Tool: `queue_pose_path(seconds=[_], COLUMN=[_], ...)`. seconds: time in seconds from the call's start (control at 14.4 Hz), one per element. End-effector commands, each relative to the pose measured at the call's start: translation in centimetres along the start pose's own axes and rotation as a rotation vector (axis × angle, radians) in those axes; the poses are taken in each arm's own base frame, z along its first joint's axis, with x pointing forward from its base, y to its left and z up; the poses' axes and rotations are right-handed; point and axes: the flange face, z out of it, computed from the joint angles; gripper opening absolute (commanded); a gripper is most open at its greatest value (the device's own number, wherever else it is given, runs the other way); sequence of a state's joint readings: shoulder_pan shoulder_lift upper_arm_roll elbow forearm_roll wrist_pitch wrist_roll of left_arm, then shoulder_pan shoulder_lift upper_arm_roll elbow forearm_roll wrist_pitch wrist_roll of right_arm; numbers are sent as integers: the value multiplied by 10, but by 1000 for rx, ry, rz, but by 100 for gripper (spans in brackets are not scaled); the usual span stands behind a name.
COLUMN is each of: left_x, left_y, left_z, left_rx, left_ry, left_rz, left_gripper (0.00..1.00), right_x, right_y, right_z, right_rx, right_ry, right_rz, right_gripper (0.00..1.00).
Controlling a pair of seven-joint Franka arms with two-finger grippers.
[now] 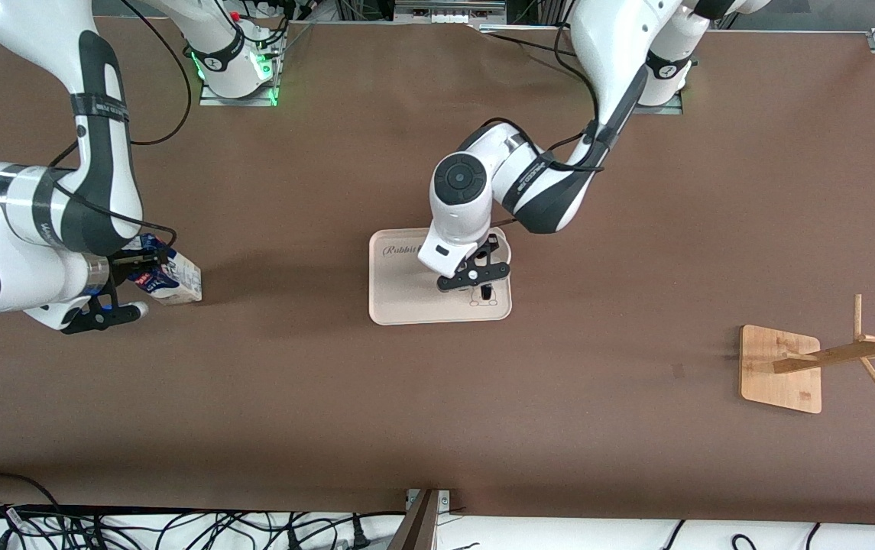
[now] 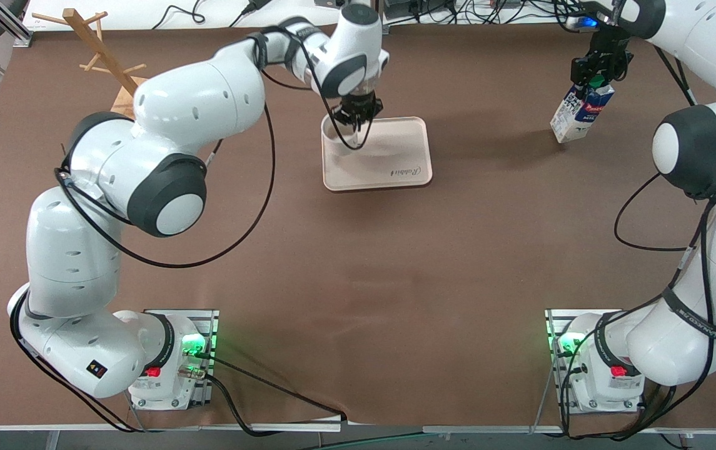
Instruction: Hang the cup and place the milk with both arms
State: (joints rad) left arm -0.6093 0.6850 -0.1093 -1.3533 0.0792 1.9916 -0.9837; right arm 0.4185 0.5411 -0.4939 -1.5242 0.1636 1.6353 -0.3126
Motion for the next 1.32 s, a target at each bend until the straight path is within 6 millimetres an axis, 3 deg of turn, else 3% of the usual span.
queue_pose_path(seconds=[0.0, 0.21, 0.28, 0.35, 0.42, 0.62, 0.69, 0.76, 0.97, 1.11, 1.25], left_x=[55, 106, 121, 135, 149, 190, 203, 212, 225, 229, 231], left_y=[-59, -140, -165, -189, -214, -289, -313, -334, -393, -422, -435], left_z=[-71, -130, -149, -160, -168, -175, -188, -198, -196, -207, -208], left_rx=[-6, -13, -27, -28, -17, -13, -22, -30, -14, -11, -13], left_ry=[41, 42, 63, 72, 84, 95, 117, 130, 67, 80, 79], left_rz=[42, 79, 67, 73, 116, 237, 231, 219, 201, 196, 185], left_gripper=[0, 0, 0, 0, 0, 0, 0, 0, 0, 0, 0], right_x=[4, 10, 9, 6, -1, -34, -46, -57, -84, -95, -100], right_y=[0, 2, 2, 1, 2, 12, 14, 15, 16, 11, 9], right_z=[17, 35, 33, 28, 18, -41, -60, -80, -135, -166, -190], right_rx=[8, 51, 57, 65, 76, 102, 108, 112, 109, 89, 54], right_ry=[35, 39, 35, 34, 25, 45, 47, 56, 116, 166, 214], right_rz=[-10, -21, -36, -41, -43, -43, -43, -43, -51, -62, -68], right_gripper=[54, 55, 91, 100, 100, 100, 100, 100, 100, 100, 100])
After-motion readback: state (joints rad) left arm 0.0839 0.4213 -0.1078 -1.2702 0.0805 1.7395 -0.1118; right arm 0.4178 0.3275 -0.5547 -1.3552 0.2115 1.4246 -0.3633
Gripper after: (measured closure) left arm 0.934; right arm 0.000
